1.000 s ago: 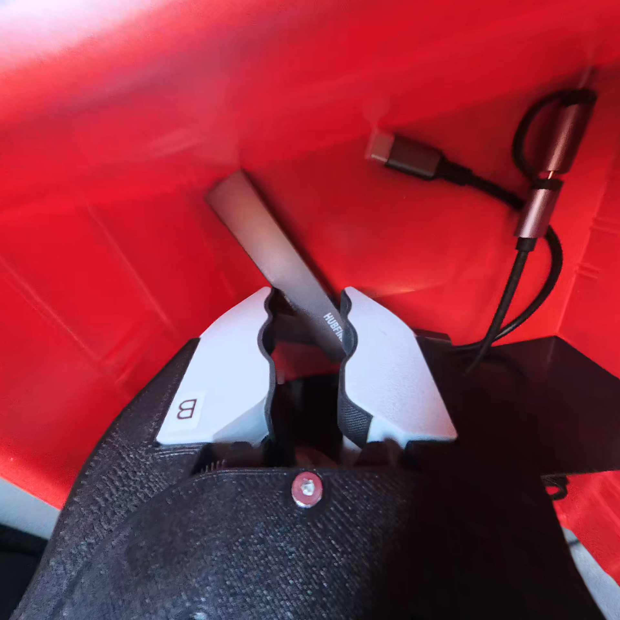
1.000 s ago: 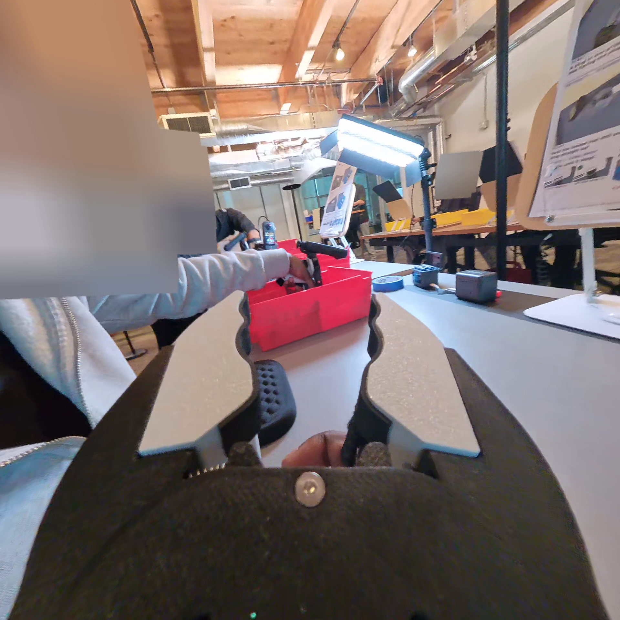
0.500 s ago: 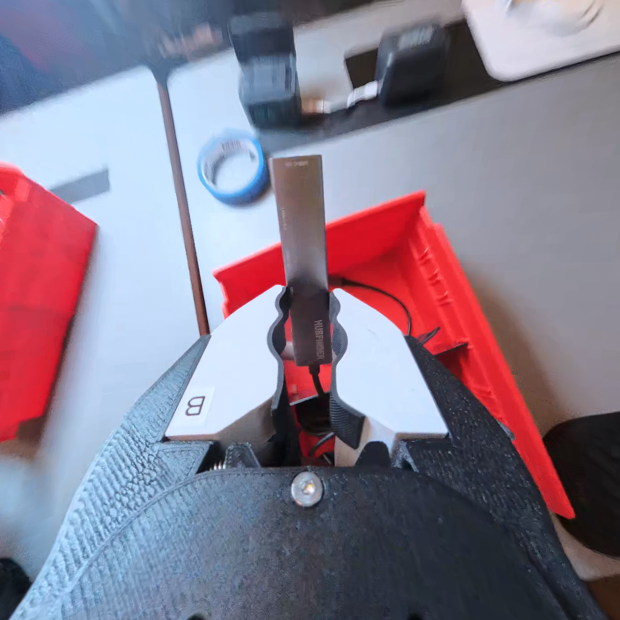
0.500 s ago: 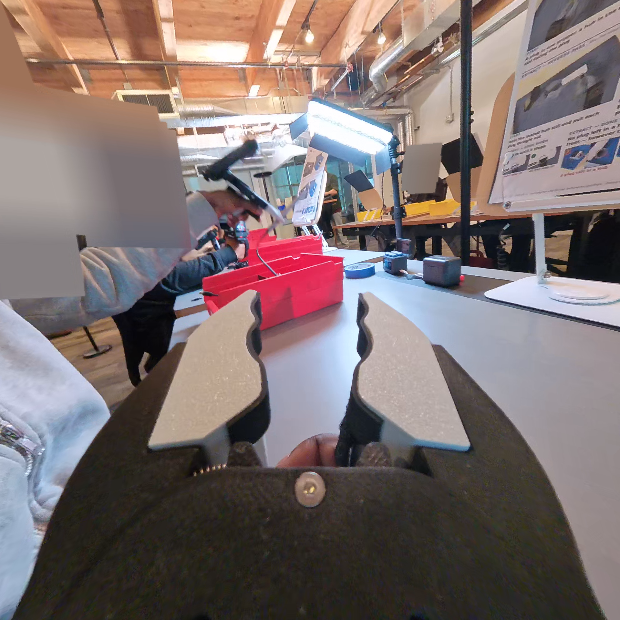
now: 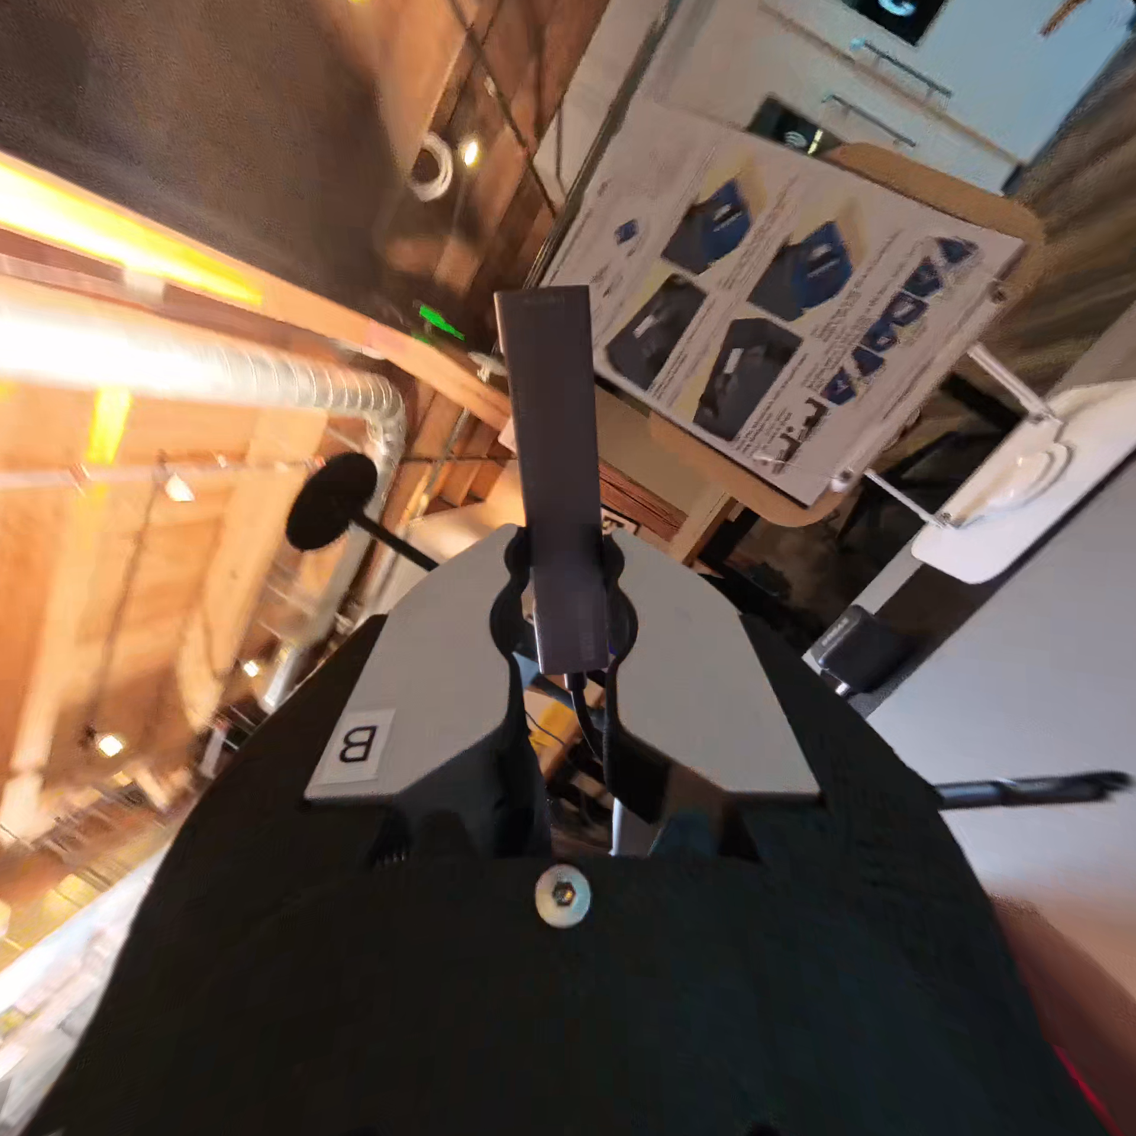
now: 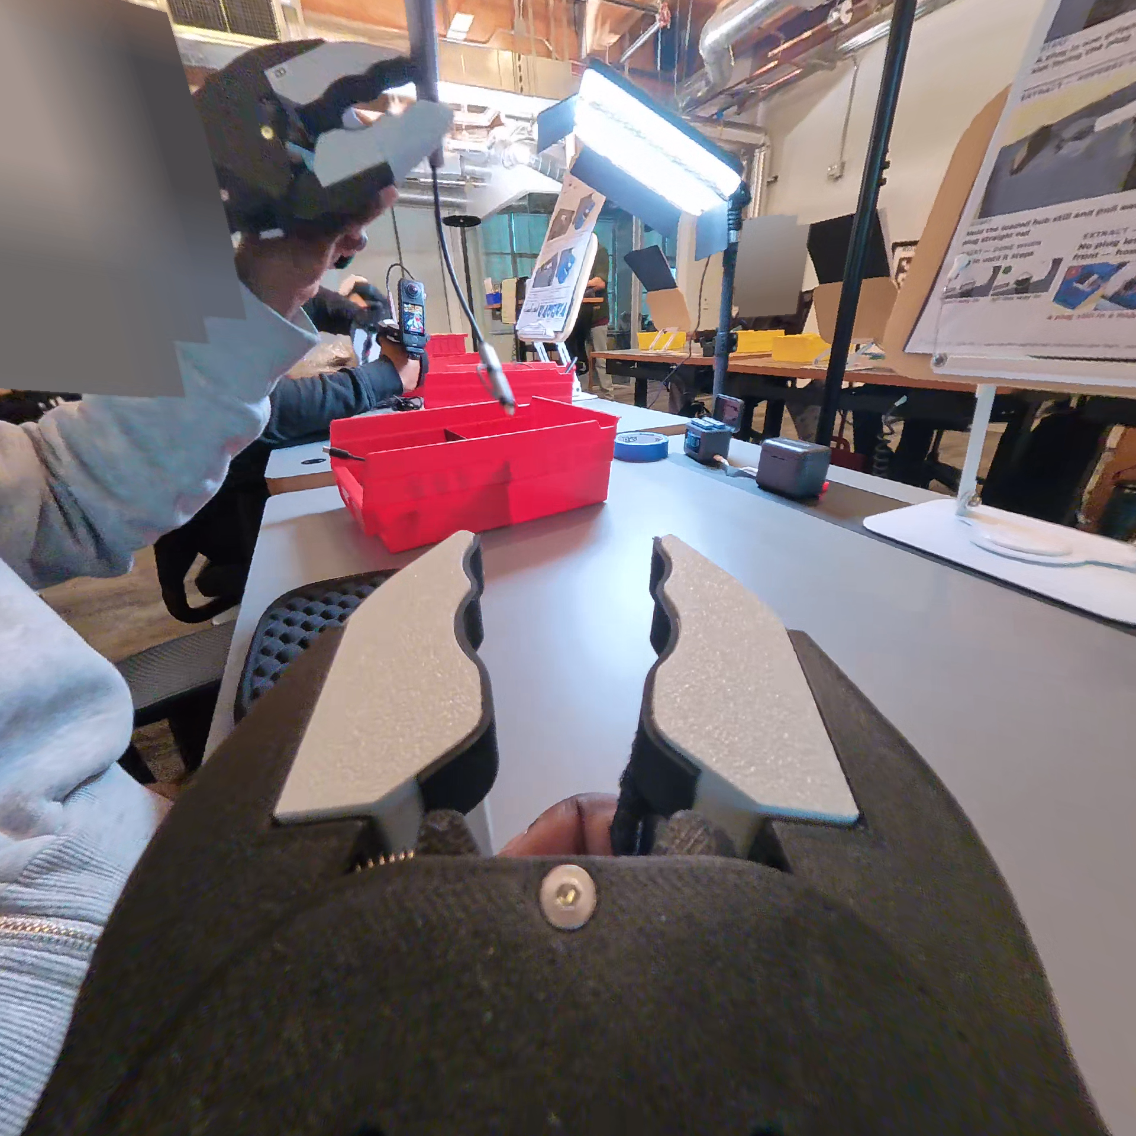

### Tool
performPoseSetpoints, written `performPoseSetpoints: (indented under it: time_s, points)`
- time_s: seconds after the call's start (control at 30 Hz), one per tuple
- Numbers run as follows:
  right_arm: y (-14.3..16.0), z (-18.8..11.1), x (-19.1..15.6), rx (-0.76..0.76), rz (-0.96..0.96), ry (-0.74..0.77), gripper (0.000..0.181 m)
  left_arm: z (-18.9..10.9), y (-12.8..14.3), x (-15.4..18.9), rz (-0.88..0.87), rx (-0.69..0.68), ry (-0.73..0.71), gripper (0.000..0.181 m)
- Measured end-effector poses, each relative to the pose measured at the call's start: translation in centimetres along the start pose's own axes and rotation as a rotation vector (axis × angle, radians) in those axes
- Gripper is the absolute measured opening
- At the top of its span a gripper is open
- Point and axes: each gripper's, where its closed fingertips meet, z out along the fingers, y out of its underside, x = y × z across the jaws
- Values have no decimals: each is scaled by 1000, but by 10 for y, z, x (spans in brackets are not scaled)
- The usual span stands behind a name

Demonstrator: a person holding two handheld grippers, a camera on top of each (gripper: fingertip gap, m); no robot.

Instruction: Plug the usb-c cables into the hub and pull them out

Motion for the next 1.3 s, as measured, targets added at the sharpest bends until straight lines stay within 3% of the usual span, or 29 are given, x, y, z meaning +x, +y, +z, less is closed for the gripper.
performPoseSetpoints:
  time_s: [0.17,0.3,0.5,0.6,0.73,0.83,0.93,1.0,1.13,1.3]
  points:
    - [-24,7,-20,131,-108,1,50,-20,-56,86,358,120,-27,23]
    - [-54,15,-44,191,-125,-39,48,-37,-86,148,348,233,86,22]
    - [-57,37,-49,-5,-341,-17,37,-54,-105,185,354,325,146,23]
    - [-55,43,-47,-54,-424,-8,11,-58,-107,190,352,342,160,22]
    - [-56,42,-50,-69,-586,9,9,-62,-104,195,170,332,236,23]
    - [-66,29,-38,-63,-848,131,9,-66,-97,187,-123,291,305,39]
    - [-66,11,-24,-133,-1106,210,9,-74,-83,185,-370,237,383,40]
    - [-52,-1,-16,-258,-1270,208,9,-79,-70,187,-488,181,417,39]
    - [-8,-32,6,-607,-1396,220,9,-94,-48,186,-677,127,443,36]
    - [60,-61,-13,-861,-1255,87,9,-103,-33,182,-801,104,448,33]
